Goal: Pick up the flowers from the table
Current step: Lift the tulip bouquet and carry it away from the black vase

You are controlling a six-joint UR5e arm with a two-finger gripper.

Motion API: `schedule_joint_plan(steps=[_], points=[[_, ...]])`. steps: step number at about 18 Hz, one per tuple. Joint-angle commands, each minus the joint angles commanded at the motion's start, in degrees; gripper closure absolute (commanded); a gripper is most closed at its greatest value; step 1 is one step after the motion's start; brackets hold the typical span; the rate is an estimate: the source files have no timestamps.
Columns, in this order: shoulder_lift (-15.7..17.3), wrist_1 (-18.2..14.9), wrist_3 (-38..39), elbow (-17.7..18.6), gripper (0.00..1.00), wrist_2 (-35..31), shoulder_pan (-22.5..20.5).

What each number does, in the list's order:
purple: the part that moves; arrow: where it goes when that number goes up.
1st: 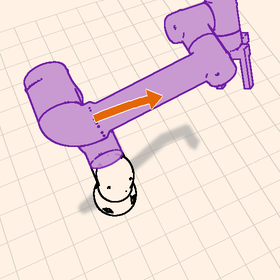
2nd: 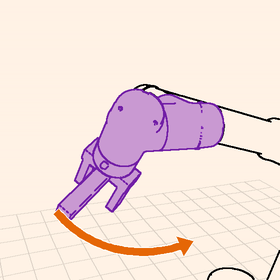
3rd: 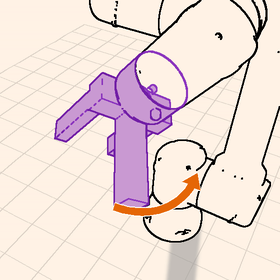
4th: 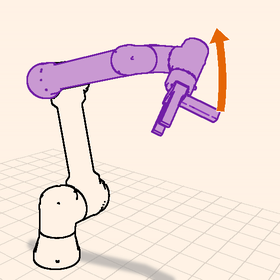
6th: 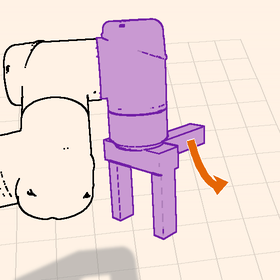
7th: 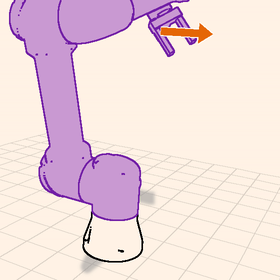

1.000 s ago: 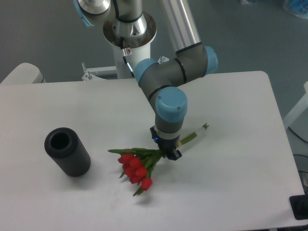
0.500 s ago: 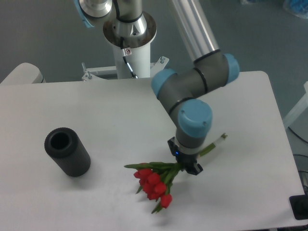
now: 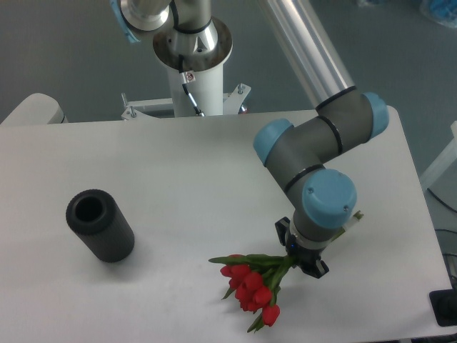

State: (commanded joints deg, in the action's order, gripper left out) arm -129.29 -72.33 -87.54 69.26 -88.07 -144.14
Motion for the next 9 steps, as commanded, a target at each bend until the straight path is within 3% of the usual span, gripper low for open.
schedule_joint_plan(steps=[9], points=[[0.18, 0.62, -0.26, 0.70, 0.99, -0.09, 0.26]])
